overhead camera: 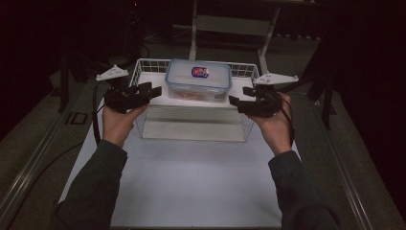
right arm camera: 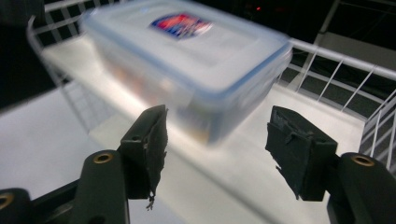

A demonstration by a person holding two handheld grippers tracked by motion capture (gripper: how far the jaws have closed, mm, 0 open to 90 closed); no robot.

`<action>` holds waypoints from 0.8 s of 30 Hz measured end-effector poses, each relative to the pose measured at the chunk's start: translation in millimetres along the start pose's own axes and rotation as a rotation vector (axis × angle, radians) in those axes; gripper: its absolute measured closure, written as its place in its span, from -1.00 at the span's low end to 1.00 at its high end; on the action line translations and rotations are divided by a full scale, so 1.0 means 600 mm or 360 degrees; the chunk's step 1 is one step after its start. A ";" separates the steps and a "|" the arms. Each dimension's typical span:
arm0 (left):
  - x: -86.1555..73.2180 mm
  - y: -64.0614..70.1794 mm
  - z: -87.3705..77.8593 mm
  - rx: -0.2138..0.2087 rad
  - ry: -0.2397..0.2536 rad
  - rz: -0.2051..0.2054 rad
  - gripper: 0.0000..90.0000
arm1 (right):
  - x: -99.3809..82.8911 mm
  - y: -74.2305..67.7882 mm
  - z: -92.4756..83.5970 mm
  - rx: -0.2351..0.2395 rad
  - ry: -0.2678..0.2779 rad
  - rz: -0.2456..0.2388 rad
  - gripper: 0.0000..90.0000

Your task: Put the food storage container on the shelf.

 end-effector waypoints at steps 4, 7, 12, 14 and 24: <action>-0.020 0.019 -0.030 0.0036 -0.0032 0.0115 0.09 | -0.024 -0.015 -0.029 0.0037 -0.0036 -0.0048 -0.17; -0.043 0.033 -0.057 0.0027 -0.0037 0.0172 0.09 | -0.047 -0.025 -0.049 0.0077 -0.0034 -0.0043 -0.17; -0.100 0.038 -0.100 -0.0037 -0.0071 0.0235 0.07 | -0.107 -0.046 -0.084 0.0092 -0.0092 -0.0184 -0.17; -0.112 0.035 -0.107 -0.0040 -0.0079 0.0221 0.07 | -0.118 -0.050 -0.089 0.0092 -0.0104 -0.0201 -0.18; -0.214 0.034 -0.182 0.0020 -0.0105 0.0259 -0.01 | -0.229 -0.057 -0.163 0.0055 -0.0039 -0.0076 -0.24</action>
Point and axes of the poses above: each handheld gripper's, and its own axes: z roughly forward along the jaws, x roughly out of its top, y roughly to its right, the point moved 1 cm from there along z, roughly forward along the jaws, and after that the axes turned 8 degrees about y, right-handed, at the moved point
